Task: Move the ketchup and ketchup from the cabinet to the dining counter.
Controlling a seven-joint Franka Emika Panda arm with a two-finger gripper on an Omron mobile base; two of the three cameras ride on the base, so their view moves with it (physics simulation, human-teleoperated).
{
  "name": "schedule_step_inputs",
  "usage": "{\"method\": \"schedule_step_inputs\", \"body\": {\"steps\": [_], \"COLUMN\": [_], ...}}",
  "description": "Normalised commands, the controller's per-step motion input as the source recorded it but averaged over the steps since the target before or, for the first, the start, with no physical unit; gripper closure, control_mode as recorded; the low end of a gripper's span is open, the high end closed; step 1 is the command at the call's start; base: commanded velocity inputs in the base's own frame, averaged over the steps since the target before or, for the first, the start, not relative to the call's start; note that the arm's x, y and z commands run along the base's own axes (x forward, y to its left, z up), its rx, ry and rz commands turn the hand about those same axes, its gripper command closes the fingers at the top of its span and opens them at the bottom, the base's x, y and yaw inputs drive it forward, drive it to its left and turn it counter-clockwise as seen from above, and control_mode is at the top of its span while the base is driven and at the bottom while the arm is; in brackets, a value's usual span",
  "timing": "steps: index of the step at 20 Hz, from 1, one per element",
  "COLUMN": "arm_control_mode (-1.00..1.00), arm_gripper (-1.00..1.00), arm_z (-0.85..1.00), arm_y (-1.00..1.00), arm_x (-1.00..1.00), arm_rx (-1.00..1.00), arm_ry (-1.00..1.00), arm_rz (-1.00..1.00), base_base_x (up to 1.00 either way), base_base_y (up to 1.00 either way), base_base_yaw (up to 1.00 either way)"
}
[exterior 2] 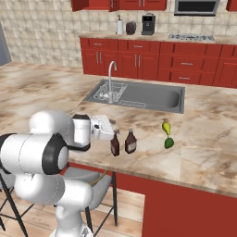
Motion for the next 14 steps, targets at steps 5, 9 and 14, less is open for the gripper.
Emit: {"method": "schedule_step_inputs", "body": {"steps": [5, 9, 14], "arm_control_mode": [-1.00, -1.00, -1.00], "arm_gripper": [-1.00, -1.00, -1.00], "arm_z": [0.04, 0.15, 0.08], "arm_y": [0.27, 0.22, 0.28], "arm_x": [-0.02, -0.13, -0.29], "arm_rx": [0.00, 0.00, 0.03], "arm_ry": [-0.15, -0.09, -0.11], "arm_rz": [-0.05, 0.00, 0.00], "base_base_x": [0.00, 0.00, 0.00], "base_base_y": [0.00, 0.00, 0.00], "base_base_yaw": [0.00, 0.00, 0.00]}}
